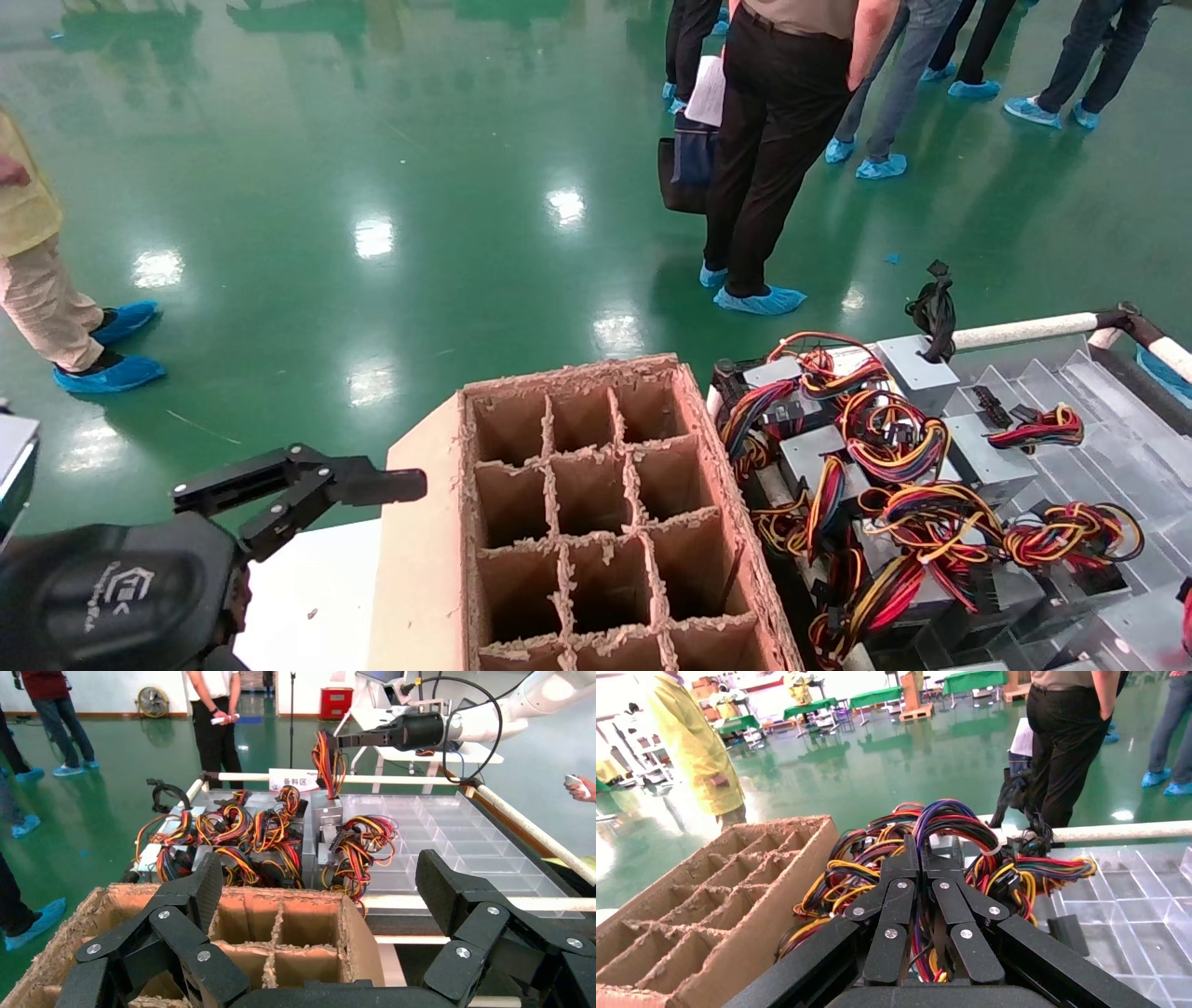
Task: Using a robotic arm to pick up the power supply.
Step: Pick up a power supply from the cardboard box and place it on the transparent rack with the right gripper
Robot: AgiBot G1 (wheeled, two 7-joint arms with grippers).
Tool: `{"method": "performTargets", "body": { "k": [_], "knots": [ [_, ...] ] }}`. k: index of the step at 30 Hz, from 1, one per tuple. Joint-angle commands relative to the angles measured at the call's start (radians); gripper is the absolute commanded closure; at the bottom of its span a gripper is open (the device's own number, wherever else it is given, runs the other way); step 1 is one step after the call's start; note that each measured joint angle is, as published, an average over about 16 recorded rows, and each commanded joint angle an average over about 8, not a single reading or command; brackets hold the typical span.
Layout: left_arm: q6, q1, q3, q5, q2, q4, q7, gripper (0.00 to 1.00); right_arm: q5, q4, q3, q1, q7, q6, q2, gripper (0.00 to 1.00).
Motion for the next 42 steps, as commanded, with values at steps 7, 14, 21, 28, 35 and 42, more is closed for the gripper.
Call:
{"method": "performTargets", "body": {
  "k": [7, 14, 21, 28, 35, 42],
  "knots": [
    [0.0, 0.0, 0.0, 0.0, 0.0, 0.0, 0.0, 0.0, -0.081, -0.016, 0.018, 0.033, 0.007, 0.001, 0.035, 1.0],
    [0.0, 0.0, 0.0, 0.0, 0.0, 0.0, 0.0, 0.0, -0.187, -0.018, 0.028, 0.097, 0.005, 0.006, 0.088, 1.0],
    [0.0, 0.0, 0.0, 0.0, 0.0, 0.0, 0.0, 0.0, -0.3, -0.032, 0.033, 0.172, 0.004, 0.015, 0.124, 1.0],
    [0.0, 0.0, 0.0, 0.0, 0.0, 0.0, 0.0, 0.0, -0.407, -0.075, 0.033, 0.243, -0.001, 0.024, 0.148, 1.0],
    [0.0, 0.0, 0.0, 0.0, 0.0, 0.0, 0.0, 0.0, -0.522, -0.086, 0.034, 0.306, -0.011, 0.026, 0.198, 1.0],
    [0.0, 0.0, 0.0, 0.0, 0.0, 0.0, 0.0, 0.0, -0.631, -0.09, 0.036, 0.349, 0.003, 0.025, 0.233, 1.0]
  ]
}}
